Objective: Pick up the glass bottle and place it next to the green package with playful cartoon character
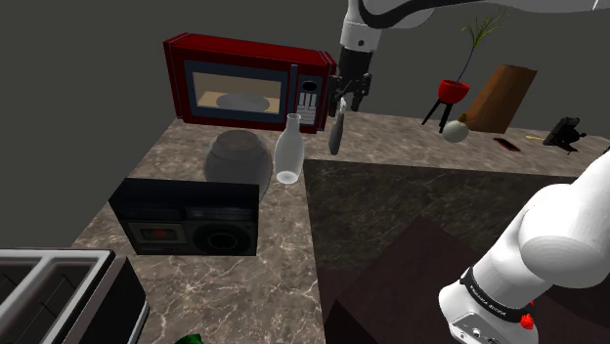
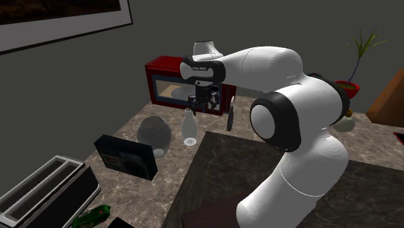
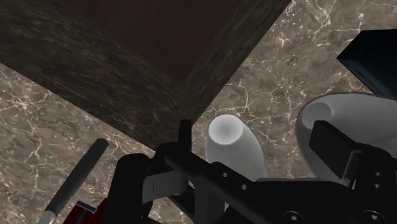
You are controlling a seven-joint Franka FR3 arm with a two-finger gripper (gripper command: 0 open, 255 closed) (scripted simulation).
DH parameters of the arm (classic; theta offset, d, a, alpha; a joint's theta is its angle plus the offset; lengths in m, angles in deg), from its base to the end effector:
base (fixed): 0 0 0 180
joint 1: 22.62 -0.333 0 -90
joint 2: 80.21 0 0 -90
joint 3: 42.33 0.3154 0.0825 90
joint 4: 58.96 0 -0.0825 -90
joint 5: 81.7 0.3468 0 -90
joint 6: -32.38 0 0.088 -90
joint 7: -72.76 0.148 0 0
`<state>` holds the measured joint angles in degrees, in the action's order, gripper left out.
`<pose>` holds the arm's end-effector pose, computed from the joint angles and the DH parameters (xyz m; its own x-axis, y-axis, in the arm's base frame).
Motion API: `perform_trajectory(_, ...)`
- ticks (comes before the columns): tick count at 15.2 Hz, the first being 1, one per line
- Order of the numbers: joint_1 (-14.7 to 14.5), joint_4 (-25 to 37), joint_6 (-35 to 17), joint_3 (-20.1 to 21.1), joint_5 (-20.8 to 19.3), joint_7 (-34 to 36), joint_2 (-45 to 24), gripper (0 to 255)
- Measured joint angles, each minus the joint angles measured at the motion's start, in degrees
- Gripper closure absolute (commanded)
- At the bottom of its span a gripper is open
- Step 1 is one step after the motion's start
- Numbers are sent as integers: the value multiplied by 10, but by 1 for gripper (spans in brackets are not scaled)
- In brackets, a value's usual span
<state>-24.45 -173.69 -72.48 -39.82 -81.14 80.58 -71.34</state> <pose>0.4729 0.0379 0.4923 0.9978 -0.0639 -0.0178 -0.0639 -0.9980 -0.0002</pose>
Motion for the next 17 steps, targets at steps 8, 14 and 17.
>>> perform_trajectory(8, -8, 152, -30, 8, -9, 30, -172, 0)
perform_trajectory(14, -15, 264, -30, 9, -15, 45, -279, 0)
perform_trajectory(17, -15, 257, -49, 9, -16, 46, -290, 0)
